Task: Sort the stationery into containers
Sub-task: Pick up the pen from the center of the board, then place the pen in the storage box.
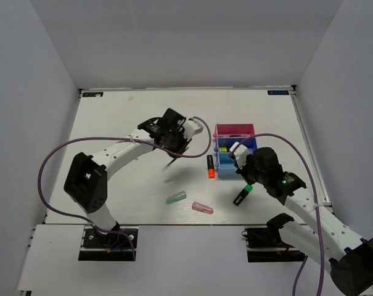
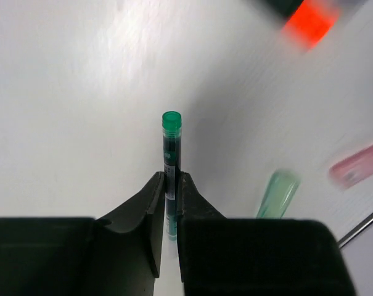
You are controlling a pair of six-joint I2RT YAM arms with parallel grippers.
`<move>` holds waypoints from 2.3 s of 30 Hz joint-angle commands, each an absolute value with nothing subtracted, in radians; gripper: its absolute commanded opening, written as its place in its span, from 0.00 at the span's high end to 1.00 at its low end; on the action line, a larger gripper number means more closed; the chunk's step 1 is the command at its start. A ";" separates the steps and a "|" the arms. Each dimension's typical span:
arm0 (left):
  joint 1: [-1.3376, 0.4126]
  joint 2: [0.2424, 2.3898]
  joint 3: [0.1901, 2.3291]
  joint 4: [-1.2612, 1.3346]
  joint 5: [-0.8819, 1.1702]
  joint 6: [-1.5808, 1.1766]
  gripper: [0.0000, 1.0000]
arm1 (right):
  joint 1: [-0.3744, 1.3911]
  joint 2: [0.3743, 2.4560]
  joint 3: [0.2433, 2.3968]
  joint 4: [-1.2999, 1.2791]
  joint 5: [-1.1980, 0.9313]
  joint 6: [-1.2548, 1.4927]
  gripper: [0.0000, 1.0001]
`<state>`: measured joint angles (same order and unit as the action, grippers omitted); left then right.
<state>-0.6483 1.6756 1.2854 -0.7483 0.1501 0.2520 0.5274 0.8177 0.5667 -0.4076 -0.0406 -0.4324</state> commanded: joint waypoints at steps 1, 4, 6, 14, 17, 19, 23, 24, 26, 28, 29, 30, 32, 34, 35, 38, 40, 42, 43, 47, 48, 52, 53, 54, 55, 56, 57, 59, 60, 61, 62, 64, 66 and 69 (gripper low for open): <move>-0.705 1.641 1.432 -0.564 0.267 0.146 1.00 | 0.514 0.804 0.583 -0.322 0.078 -0.393 1.00; -0.738 1.709 1.480 -0.369 0.316 0.117 1.00 | 0.506 0.801 0.574 -0.281 0.161 -0.382 1.00; -0.755 1.810 1.560 -0.322 0.313 0.139 1.00 | 0.497 0.796 0.574 -0.268 0.185 -0.383 1.00; -0.787 2.094 1.858 -0.152 0.330 0.204 1.00 | 0.477 0.781 0.560 -0.252 0.176 -0.393 1.00; -0.792 2.167 1.929 -0.086 0.299 0.198 1.00 | 0.477 0.779 0.557 -0.255 0.170 -0.397 1.00; -0.790 2.215 1.979 -0.097 0.287 0.192 1.00 | 0.479 0.776 0.558 -0.256 0.167 -0.396 1.00; -0.793 2.235 2.008 -0.069 0.291 0.157 1.00 | 0.480 0.770 0.554 -0.259 0.170 -0.400 1.00; -0.793 2.233 2.013 -0.068 0.294 0.153 1.00 | 0.480 0.770 0.554 -0.258 0.170 -0.403 1.00; -0.792 2.206 1.984 -0.048 0.305 0.143 1.00 | 0.483 0.770 0.551 -0.252 0.170 -0.406 1.00; -0.790 2.182 1.968 -0.009 0.310 0.126 1.00 | 0.485 0.770 0.554 -0.252 0.173 -0.410 1.00; -0.790 2.181 1.964 -0.008 0.316 0.124 1.00 | 0.486 0.769 0.552 -0.250 0.170 -0.407 1.00; -0.788 2.186 1.973 -0.006 0.318 0.121 1.00 | 0.486 0.769 0.557 -0.253 0.169 -0.408 1.00; -0.790 2.213 2.008 -0.008 0.308 0.124 1.00 | 0.489 0.767 0.555 -0.253 0.167 -0.408 1.00; -0.787 2.259 2.072 -0.018 0.296 0.121 1.00 | 0.482 0.769 0.555 -0.256 0.164 -0.405 1.00; -0.785 2.269 2.082 -0.018 0.287 0.121 1.00 | 0.479 0.764 0.554 -0.256 0.166 -0.408 1.00; -0.785 2.304 2.102 -0.006 0.253 0.120 1.00 | 0.474 0.759 0.549 -0.255 0.164 -0.405 1.00; -0.784 2.324 2.111 -0.011 0.247 0.115 1.00 | 0.468 0.761 0.549 -0.255 0.164 -0.403 1.00; -0.776 2.338 2.120 -0.014 0.245 0.095 1.00 | 0.469 0.759 0.549 -0.253 0.161 -0.400 1.00; -0.773 2.339 2.115 -0.018 0.247 0.097 1.00 | 0.463 0.759 0.549 -0.253 0.163 -0.403 1.00; -0.770 2.330 2.065 -0.015 0.248 0.081 1.00 | 0.463 0.756 0.551 -0.255 0.158 -0.402 1.00; -0.769 2.329 2.054 -0.008 0.255 0.074 1.00 | 0.459 0.755 0.549 -0.255 0.161 -0.402 1.00; -0.770 2.324 2.022 -0.008 0.250 0.074 1.00 | 0.456 0.756 0.551 -0.255 0.161 -0.399 1.00; -0.770 2.327 2.017 -0.005 0.249 0.074 1.00 | 0.459 0.755 0.551 -0.264 0.158 -0.400 1.00; -0.770 2.327 2.016 -0.011 0.249 0.071 1.00 | 0.453 0.755 0.551 -0.255 0.161 -0.397 1.00; -0.772 2.329 2.016 -0.011 0.236 0.072 1.00 | 0.453 0.753 0.551 -0.255 0.160 -0.399 1.00; -0.770 2.332 2.013 -0.015 0.235 0.068 0.93 | 0.449 0.753 0.551 -0.253 0.161 -0.396 1.00; -0.772 2.332 2.011 -0.023 0.235 0.067 0.88 | 0.449 0.753 0.548 -0.255 0.161 -0.396 0.99; -0.770 2.326 1.987 -0.018 0.233 0.058 0.70 | 0.443 0.755 0.549 -0.256 0.160 -0.396 0.66; -0.769 2.322 1.982 -0.015 0.235 0.055 0.48 | 0.440 0.753 0.549 -0.258 0.152 -0.391 0.55; -0.769 2.313 1.977 -0.014 0.233 0.057 0.45 | 0.439 0.752 0.548 -0.259 0.149 -0.390 0.47; -0.769 2.309 1.974 -0.017 0.236 0.055 0.43 | 0.431 0.747 0.549 -0.259 0.131 -0.391 0.39; -0.769 2.293 1.977 -0.021 0.235 0.055 0.40 | 0.423 0.747 0.552 -0.271 0.112 -0.388 0.38; -0.770 2.267 1.982 -0.029 0.236 0.060 0.43 | 0.417 0.739 0.554 -0.284 0.094 -0.393 0.38; -0.772 2.193 1.956 -0.032 0.238 0.058 0.88 | 0.403 0.724 0.548 -0.314 0.011 -0.437 0.45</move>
<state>-0.7704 2.3398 1.9694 -0.0326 0.2337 0.0566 0.4149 0.7479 0.5587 -0.2958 0.0841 -0.4065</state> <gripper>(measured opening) 0.219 0.556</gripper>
